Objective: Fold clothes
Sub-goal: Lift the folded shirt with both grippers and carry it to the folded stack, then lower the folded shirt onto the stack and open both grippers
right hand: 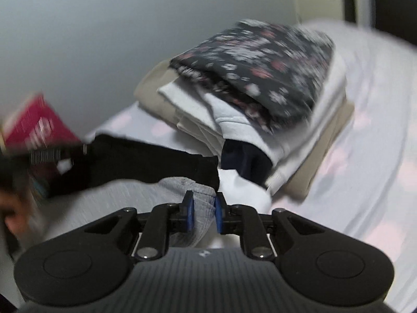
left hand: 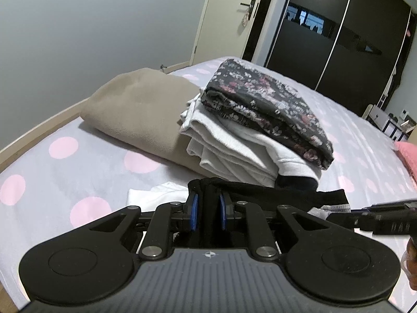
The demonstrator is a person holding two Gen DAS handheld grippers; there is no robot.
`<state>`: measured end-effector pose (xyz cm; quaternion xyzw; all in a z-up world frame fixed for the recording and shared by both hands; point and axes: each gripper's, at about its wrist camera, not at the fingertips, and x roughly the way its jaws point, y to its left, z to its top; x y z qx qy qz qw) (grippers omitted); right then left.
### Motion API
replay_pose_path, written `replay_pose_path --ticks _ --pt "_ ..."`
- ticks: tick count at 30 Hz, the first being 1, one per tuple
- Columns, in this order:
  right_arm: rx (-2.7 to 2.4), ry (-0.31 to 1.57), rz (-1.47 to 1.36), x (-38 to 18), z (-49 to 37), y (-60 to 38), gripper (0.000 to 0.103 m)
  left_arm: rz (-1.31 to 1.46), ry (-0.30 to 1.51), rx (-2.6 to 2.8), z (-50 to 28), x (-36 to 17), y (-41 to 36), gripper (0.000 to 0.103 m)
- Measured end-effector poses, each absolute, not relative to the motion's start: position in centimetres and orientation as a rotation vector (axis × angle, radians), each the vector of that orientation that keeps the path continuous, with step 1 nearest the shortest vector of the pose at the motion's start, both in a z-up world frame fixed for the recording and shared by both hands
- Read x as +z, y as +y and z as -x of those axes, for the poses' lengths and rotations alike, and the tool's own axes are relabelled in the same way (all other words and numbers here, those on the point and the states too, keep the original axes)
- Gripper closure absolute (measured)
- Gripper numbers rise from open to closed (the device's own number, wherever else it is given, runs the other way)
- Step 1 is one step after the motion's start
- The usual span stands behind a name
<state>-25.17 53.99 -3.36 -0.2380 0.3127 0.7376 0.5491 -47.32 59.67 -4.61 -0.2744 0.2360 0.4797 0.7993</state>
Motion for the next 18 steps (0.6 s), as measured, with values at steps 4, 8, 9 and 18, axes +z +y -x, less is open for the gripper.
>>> replay_pose_path --ticks 4,8,9,18 --pt "1.705 0.718 0.639 -4.8 25.2 54.8 0.085 0.614 0.568 1.039 46.8 -5.9 60.7 0.088" --pt "1.697 0.707 0.645 -4.7 25.4 53.9 0.073 0.612 0.578 1.034 46.9 -5.9 60.6 0.083" --pt "1.707 0.694 0.639 -4.3 25.6 53.4 0.069 0.619 0.567 1.033 47.2 -5.6 60.5 0.079" --pt "1.792 0.571 0.583 -1.0 26.9 48.7 0.067 0.538 0.516 1.026 49.5 -0.2 55.9 0.078"
